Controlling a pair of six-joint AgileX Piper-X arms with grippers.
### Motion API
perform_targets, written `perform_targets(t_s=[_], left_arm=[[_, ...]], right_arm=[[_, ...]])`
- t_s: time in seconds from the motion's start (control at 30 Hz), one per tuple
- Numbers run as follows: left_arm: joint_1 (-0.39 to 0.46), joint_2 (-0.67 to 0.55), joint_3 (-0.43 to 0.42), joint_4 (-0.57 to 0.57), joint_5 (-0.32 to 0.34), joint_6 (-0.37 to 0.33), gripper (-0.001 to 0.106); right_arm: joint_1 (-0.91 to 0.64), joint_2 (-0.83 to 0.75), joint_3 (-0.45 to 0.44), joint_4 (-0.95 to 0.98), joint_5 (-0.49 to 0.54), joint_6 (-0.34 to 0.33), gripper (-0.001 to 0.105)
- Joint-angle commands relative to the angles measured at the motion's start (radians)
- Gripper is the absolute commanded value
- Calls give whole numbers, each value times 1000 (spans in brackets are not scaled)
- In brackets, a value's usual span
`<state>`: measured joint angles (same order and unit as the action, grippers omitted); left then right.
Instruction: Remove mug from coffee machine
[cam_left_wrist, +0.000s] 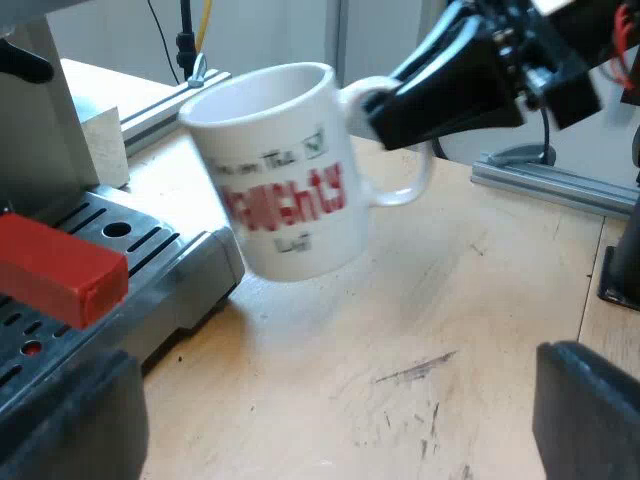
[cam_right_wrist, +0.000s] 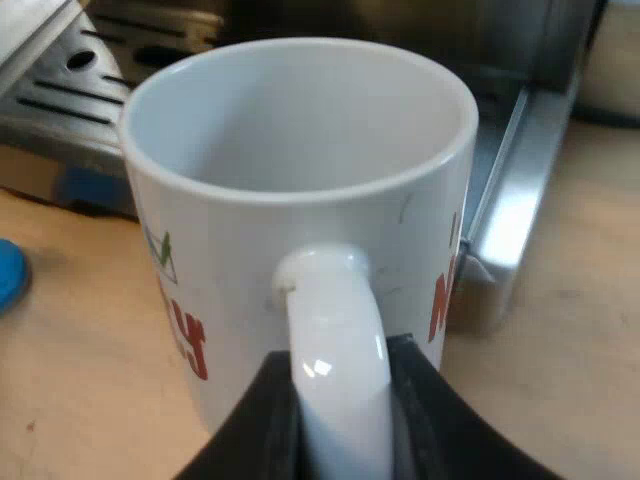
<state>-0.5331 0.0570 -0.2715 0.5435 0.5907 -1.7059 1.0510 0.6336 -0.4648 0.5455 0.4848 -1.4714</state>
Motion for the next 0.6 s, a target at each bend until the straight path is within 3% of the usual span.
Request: perform_targets(t_s=[0.03,0.13,0.4,0.6], left_arm=[[-2,2,-4,-18,12,5,80],[-2,2,-4,-18,12,5,80],[-2,2,-4,-18,12,5,80],[-2,2,-4,-18,12,5,80]], right_arm=[[2,-61,-11,48,12,50,0],[2,-116,-11,137,50,85,0],[-1,-174,0,245,313,85,0],[-1,-174,55,235,393,85,0]])
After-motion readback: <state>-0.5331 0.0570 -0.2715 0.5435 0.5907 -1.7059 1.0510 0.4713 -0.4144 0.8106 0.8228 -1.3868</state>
